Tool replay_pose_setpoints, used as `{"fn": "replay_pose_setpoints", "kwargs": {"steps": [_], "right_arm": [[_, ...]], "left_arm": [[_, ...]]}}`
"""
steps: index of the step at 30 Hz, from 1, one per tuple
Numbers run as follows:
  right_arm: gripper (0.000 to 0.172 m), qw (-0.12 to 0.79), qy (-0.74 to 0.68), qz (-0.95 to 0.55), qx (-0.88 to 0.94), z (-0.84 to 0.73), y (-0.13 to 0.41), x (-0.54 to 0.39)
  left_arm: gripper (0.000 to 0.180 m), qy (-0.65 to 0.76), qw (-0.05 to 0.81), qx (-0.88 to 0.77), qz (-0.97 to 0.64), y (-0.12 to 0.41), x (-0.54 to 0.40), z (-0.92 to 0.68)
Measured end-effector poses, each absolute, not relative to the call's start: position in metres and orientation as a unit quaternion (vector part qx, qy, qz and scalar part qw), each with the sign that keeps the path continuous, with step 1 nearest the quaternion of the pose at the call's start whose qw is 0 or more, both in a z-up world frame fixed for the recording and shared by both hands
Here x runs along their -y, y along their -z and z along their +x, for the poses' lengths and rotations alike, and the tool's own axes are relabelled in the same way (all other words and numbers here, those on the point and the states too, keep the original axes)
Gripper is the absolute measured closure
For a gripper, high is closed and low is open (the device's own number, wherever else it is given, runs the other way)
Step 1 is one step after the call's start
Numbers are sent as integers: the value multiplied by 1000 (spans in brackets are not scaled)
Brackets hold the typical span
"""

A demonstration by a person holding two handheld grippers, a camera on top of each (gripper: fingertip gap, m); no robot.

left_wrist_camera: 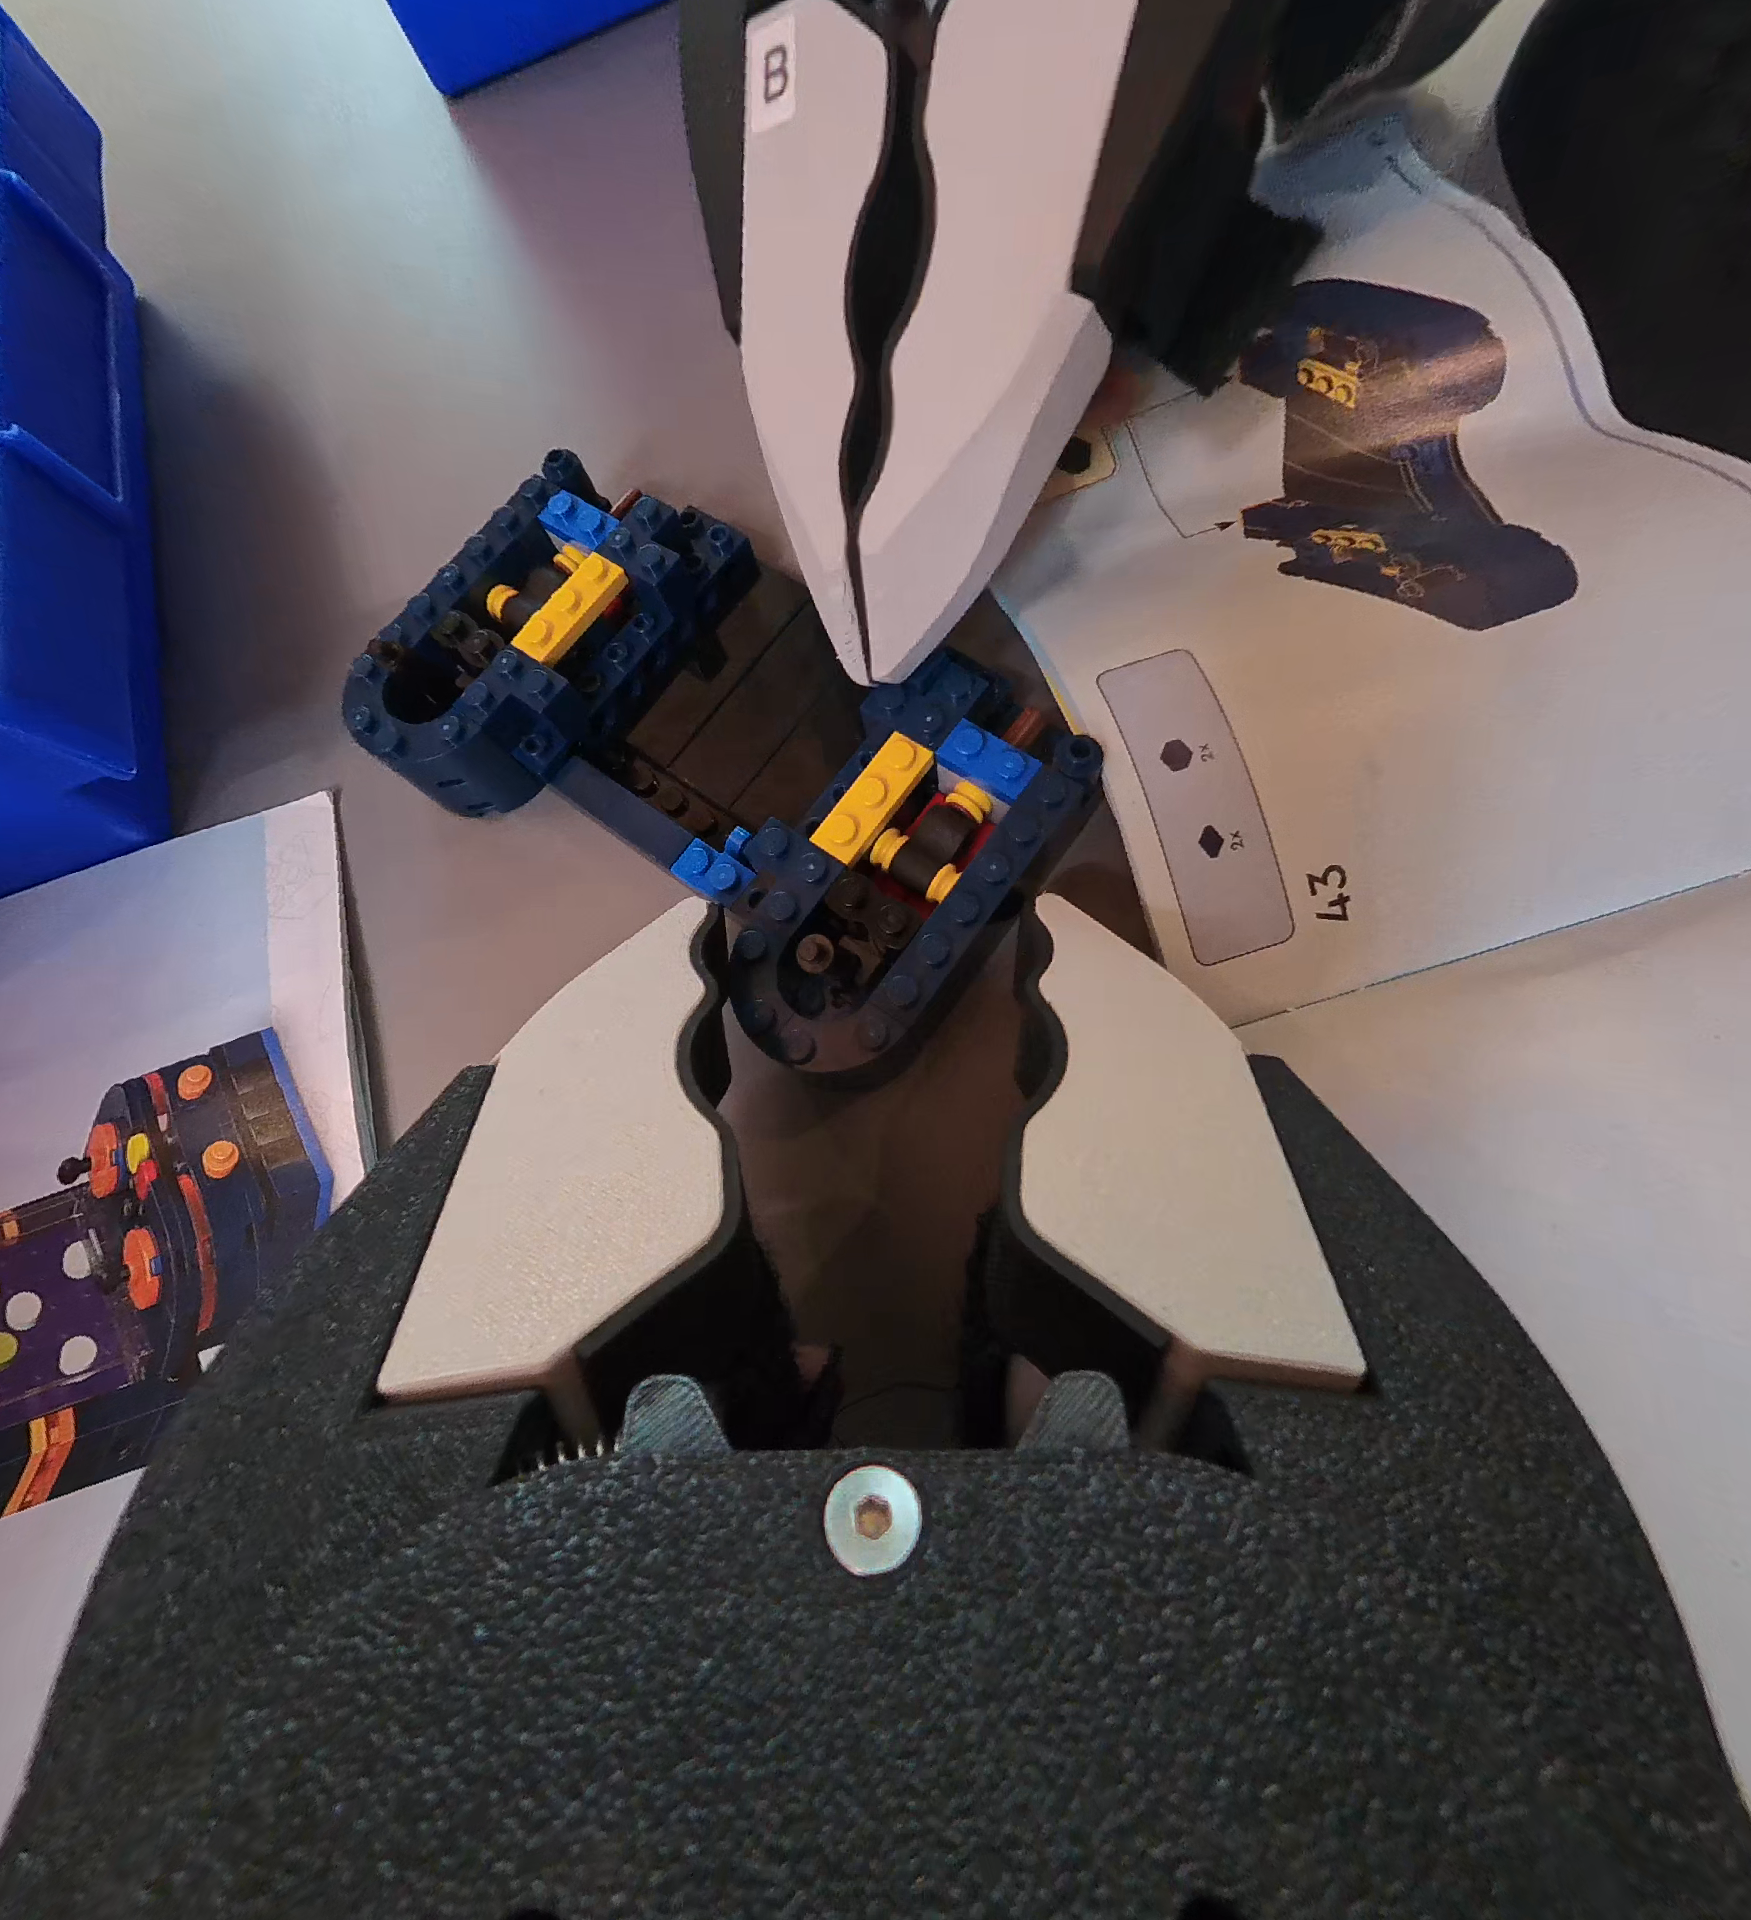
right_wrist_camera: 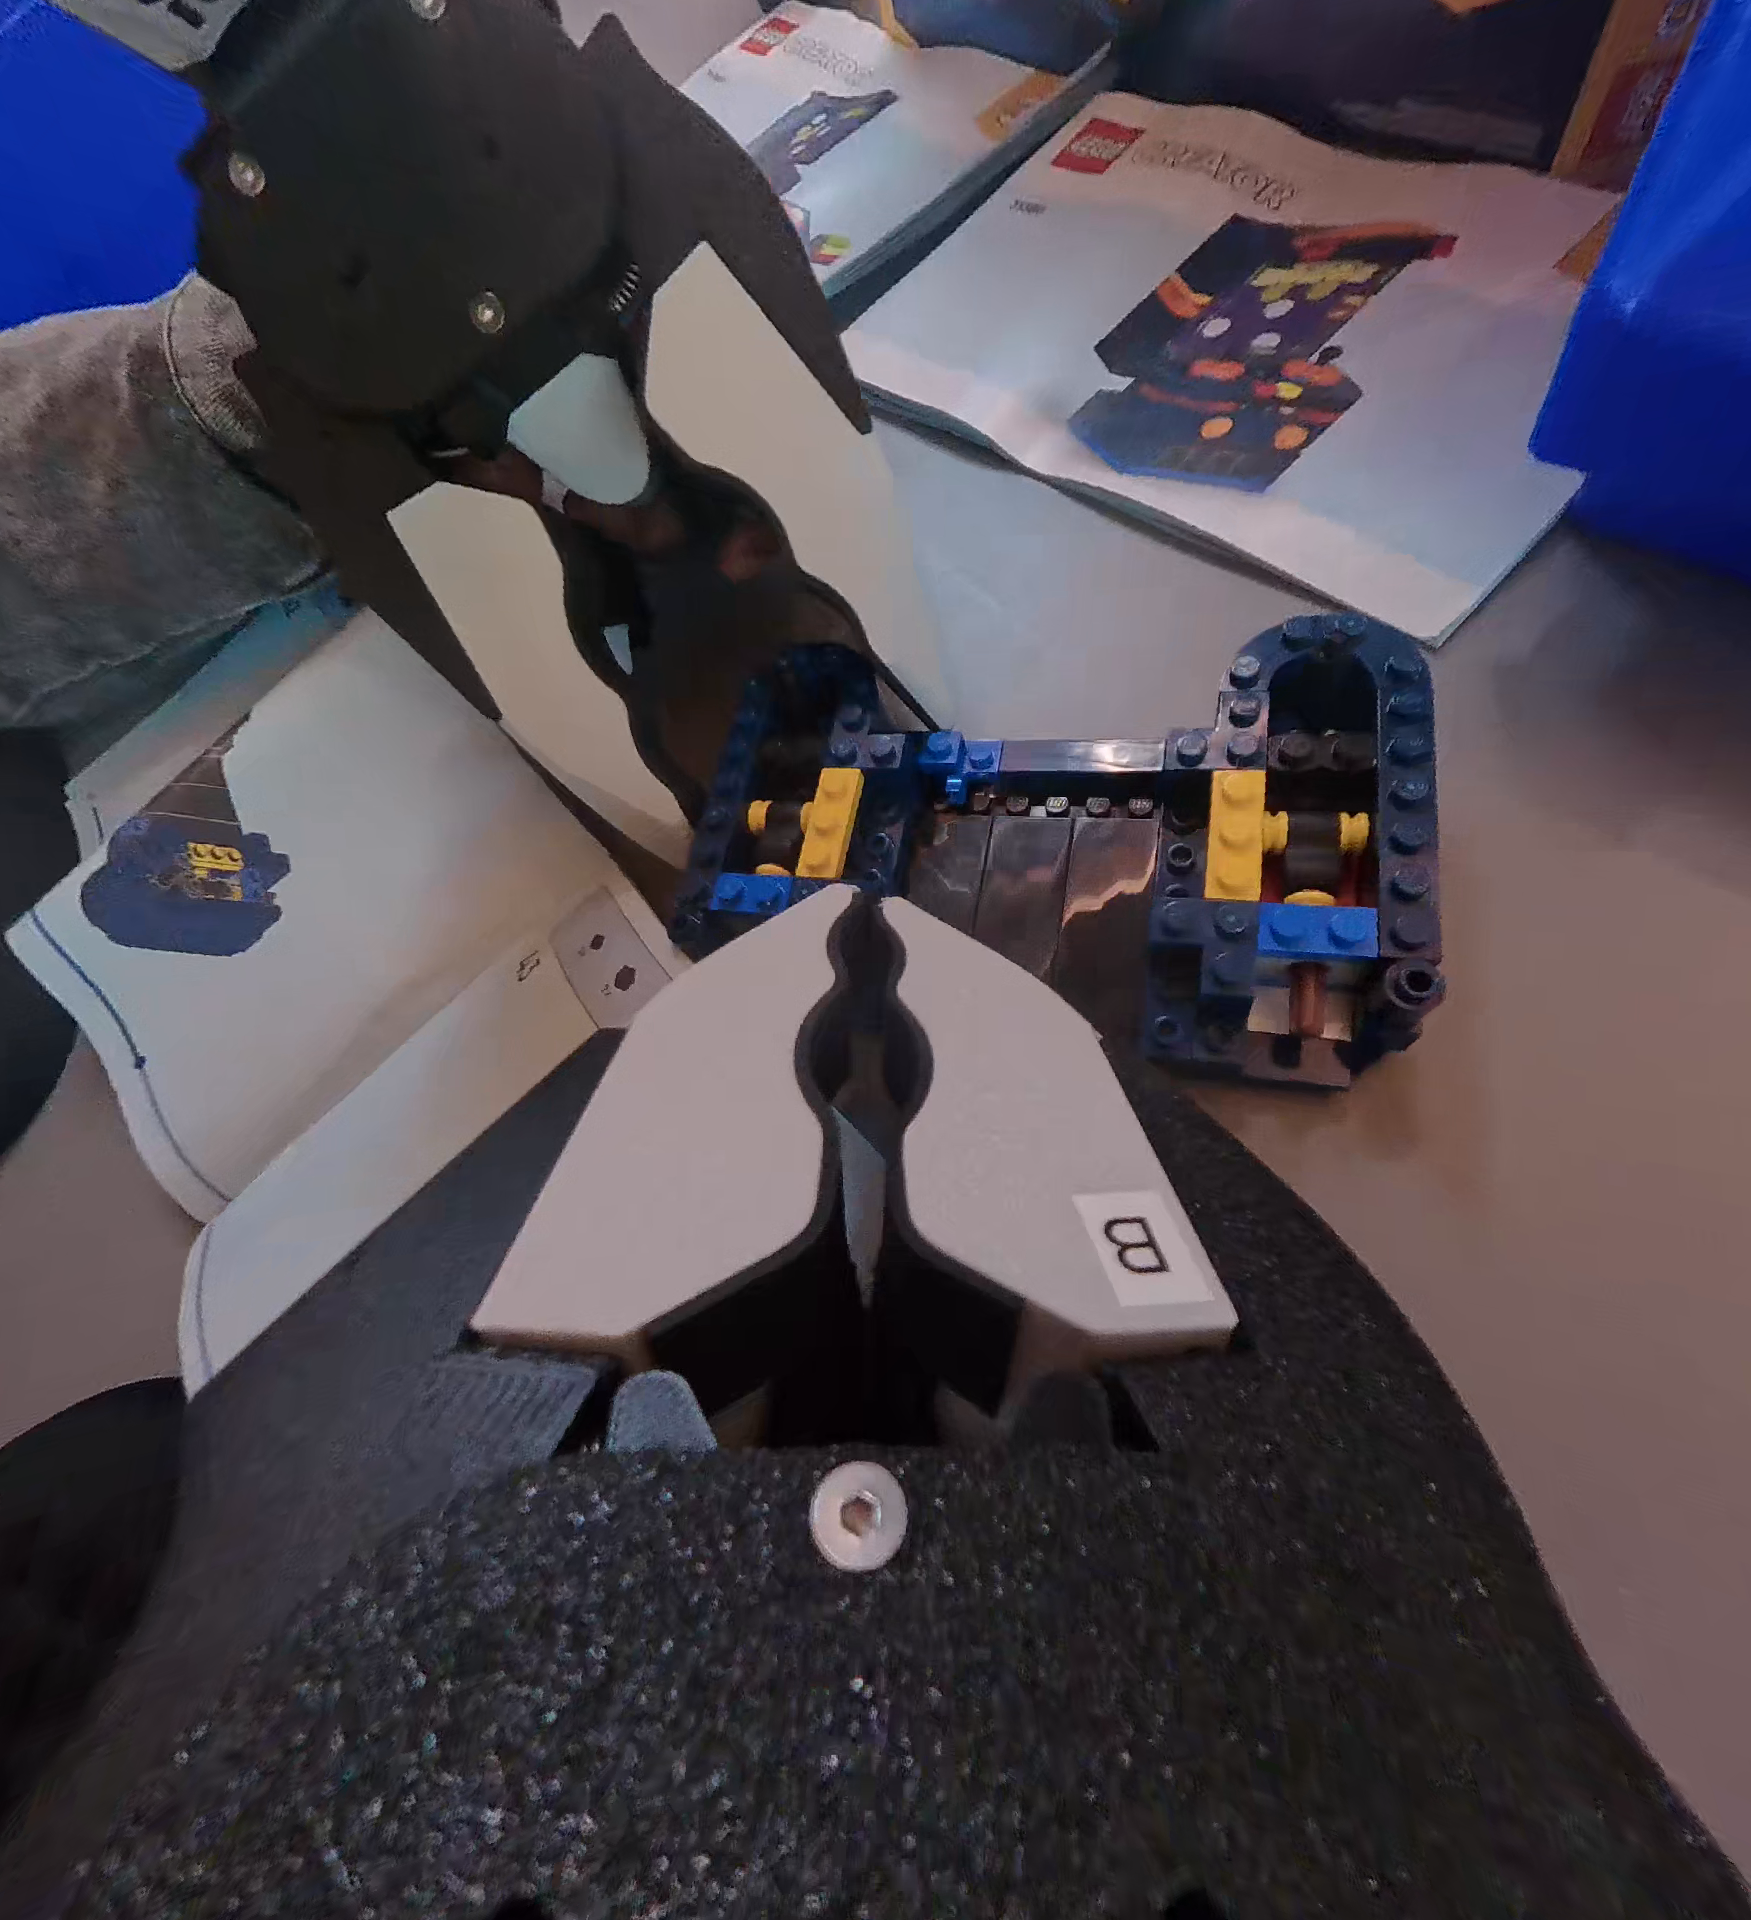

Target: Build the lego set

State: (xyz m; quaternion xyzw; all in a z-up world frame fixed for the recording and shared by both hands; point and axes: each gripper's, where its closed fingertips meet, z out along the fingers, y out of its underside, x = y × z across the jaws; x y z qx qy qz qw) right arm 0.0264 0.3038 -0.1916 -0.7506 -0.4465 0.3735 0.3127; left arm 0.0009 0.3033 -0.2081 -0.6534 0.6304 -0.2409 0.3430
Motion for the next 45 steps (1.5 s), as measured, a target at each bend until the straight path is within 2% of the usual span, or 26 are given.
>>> {"fn": "replay_pose_setpoints", "kwargs": {"steps": [14, 30, 36, 45], "right_arm": [[172, 424, -220, -724, 498, 27, 189, -304], [172, 373, -349, -745, 428, 29, 180, -309], [172, 306, -384, -758, 429, 39, 190, -300], [172, 295, -404, -756, 423, 35, 190, -301]], "left_arm": [[128, 242, 341, -631, -653, 208, -303, 1], [128, 241, 343, -630, -654, 208, -303, 1], [128, 240, 344, -629, -654, 208, -303, 1], [128, 240, 344, -629, -654, 208, -303, 1]]}}
